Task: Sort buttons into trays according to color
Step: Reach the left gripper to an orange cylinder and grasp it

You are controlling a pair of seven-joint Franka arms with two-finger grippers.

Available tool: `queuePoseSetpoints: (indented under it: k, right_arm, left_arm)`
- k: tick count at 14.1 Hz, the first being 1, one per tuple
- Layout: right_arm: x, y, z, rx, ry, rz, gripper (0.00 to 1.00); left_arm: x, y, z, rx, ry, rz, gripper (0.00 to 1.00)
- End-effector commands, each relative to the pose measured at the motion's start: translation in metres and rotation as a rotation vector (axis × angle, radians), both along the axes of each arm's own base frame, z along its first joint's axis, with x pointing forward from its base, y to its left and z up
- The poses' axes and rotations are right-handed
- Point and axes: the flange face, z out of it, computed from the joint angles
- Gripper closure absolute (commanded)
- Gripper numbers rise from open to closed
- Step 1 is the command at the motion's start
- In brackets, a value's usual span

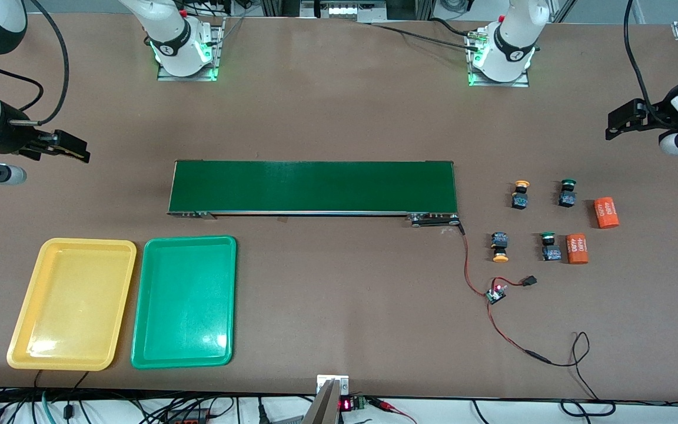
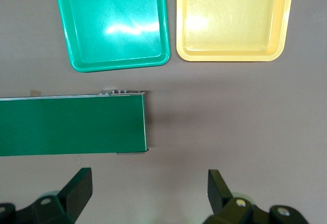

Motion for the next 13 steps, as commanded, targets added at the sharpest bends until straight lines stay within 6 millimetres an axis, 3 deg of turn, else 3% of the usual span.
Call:
queuePoseSetpoints:
  k: [1, 6, 9, 13]
  right_arm:
    - [0.002, 0.0, 0.004, -0.002, 0.006, 0.002, 0.0]
    - [0.002, 0.0, 0.004, -0.002, 0.006, 0.002, 0.0]
    - [0.002, 0.0, 0.004, -0.002, 0.006, 0.002, 0.0]
    - [0.003, 0.0, 0.003, -0.002, 0.003, 0.001, 0.0]
  left_arm:
    - [-0.004, 0.001, 0.005, 0.014, 0.005, 0.002, 0.0]
    - [-0.004, 0.003, 0.003, 0.021, 0.01, 0.016, 0.0]
    - [0.012, 0.007, -0.034, 0.032, 0.074, 0.019, 0.0]
    - [0.043, 0.032, -0.091, 0.128, 0.118, 0.01, 0.0]
